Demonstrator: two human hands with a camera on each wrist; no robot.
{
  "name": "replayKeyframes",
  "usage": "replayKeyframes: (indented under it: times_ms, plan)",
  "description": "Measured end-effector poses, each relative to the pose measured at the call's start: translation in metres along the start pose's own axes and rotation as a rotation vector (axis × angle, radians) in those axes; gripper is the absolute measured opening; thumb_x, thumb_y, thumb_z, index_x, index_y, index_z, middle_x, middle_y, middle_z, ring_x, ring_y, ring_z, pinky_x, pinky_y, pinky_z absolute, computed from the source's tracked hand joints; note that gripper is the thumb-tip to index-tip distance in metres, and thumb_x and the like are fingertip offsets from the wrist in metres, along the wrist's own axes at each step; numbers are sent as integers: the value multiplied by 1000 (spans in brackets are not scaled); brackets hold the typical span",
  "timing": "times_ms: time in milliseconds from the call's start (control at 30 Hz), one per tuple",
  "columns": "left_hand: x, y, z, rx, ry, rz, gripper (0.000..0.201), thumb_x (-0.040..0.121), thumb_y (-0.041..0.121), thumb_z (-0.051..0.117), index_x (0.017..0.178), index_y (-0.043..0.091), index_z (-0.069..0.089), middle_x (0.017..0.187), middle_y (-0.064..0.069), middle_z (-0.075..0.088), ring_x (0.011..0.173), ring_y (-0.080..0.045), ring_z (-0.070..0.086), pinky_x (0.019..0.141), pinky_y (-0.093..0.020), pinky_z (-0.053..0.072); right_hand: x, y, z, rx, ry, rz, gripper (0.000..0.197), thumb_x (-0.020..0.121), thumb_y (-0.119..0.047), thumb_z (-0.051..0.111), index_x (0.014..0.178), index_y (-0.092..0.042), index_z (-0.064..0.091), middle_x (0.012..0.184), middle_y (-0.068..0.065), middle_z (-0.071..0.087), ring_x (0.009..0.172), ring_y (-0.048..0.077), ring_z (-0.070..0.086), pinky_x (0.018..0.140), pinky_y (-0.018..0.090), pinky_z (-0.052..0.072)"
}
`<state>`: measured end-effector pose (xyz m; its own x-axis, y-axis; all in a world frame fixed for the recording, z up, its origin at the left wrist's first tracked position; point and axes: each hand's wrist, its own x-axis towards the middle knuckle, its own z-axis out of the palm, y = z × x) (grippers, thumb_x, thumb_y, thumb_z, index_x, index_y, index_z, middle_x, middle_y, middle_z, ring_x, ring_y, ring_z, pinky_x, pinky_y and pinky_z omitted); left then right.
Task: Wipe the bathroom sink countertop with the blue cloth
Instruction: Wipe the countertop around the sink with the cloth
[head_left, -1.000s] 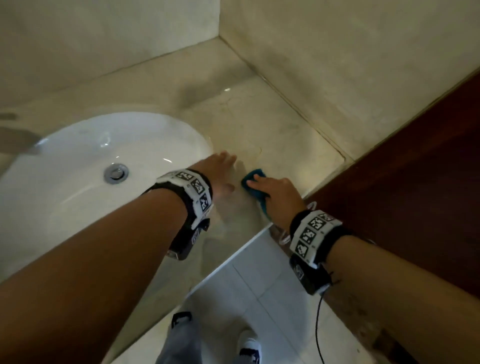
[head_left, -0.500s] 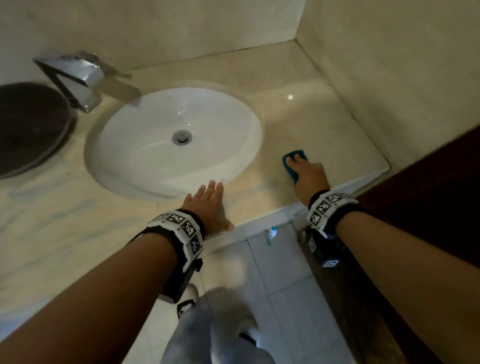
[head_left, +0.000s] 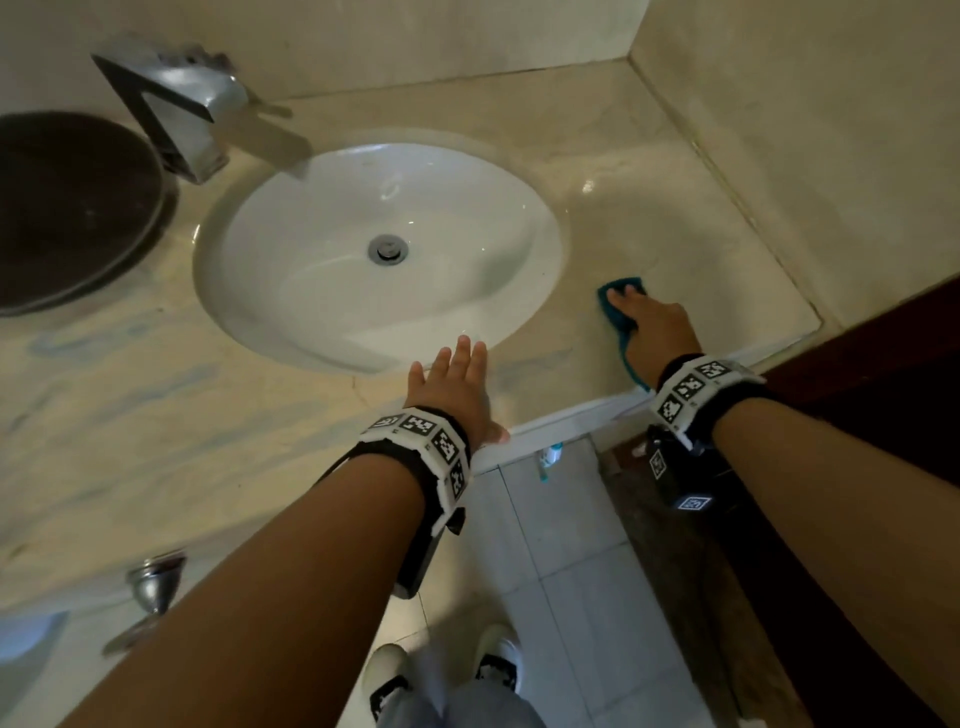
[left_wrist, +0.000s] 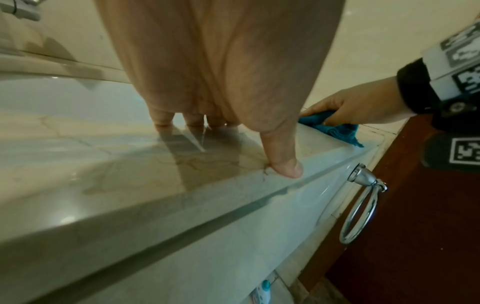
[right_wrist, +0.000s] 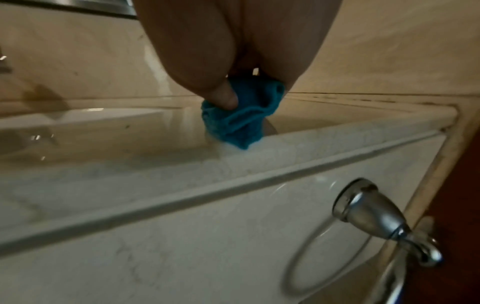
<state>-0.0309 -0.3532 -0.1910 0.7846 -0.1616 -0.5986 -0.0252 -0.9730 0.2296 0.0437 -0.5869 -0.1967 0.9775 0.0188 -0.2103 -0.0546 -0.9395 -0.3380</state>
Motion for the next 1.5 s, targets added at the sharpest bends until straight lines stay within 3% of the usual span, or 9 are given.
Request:
replayKeyframes:
  times_ms: [100, 400, 567, 700, 933, 1100, 1267, 1367, 1500]
  plan:
    - [0, 0, 4, -7, 35, 3, 106, 82, 52, 60, 147, 18, -17, 156, 0, -21, 146, -22, -11, 116, -47, -3, -8, -12, 14, -84, -16, -10, 59, 91, 1, 45, 144, -19, 31, 154, 7, 23, 134, 37, 31, 114, 41, 28]
    - [-3, 2, 5, 26, 68, -23, 108, 81, 61, 56, 147, 19, -17, 156, 0, -20, 146, -20, -11, 118, -46, -2, -44, -42, 41, -57, -93, -326, 62, 87, 2, 43, 143, -24, 32, 154, 2, 24, 135, 29, 30, 114, 39, 27]
    - [-4, 4, 9, 32, 94, -31, 106, 81, 65, 51, 147, 19, -18, 156, 0, -21, 145, -19, -12, 118, -45, -2, -16, -11, 10, 84, -81, -142, 57, 89, 4, 42, 140, -21, 38, 153, 3, 26, 138, 29, 30, 115, 36, 27]
    - [-6, 4, 14, 42, 129, -33, 105, 81, 69, 46, 147, 20, -19, 156, 1, -22, 145, -19, -12, 119, -45, -2, -13, -10, 4, -129, -102, -83, 62, 91, -2, 44, 146, -22, 23, 156, 3, 17, 136, 34, 27, 114, 40, 28]
    - [-2, 8, 16, 35, 153, -71, 109, 77, 72, 49, 148, 20, -16, 157, 1, -17, 146, -19, -9, 118, -45, -1, -56, -66, 41, -162, -89, -399, 63, 88, -1, 43, 144, -24, 28, 155, 0, 22, 125, 29, 38, 110, 33, 30]
    - [-4, 7, 15, 26, 156, -68, 108, 78, 70, 50, 148, 21, -15, 157, 1, -16, 146, -19, -8, 118, -45, 0, -30, -26, 22, 12, -76, -273, 60, 86, 4, 42, 141, -21, 37, 152, 4, 29, 129, 35, 37, 112, 39, 31]
    - [-4, 7, 14, 33, 144, -66, 107, 79, 69, 50, 148, 20, -16, 157, 1, -18, 146, -20, -9, 118, -46, -1, -18, 1, 6, -243, -54, -39, 61, 92, -7, 40, 147, -20, 17, 156, 6, 15, 129, 37, 32, 109, 40, 32]
    - [-3, 8, 14, 35, 143, -65, 108, 78, 69, 50, 148, 20, -16, 157, 0, -17, 146, -20, -9, 118, -47, 0, -44, -29, 26, -251, -67, -231, 67, 87, -5, 44, 147, -18, 18, 156, 9, 16, 129, 35, 36, 108, 40, 32]
    - [-4, 10, 13, 46, 152, -86, 108, 78, 70, 50, 148, 20, -15, 157, 0, -16, 146, -20, -8, 119, -46, 2, -83, -56, 49, -196, -143, -488, 67, 87, -4, 49, 145, -24, 24, 156, 0, 19, 128, 27, 35, 109, 35, 29]
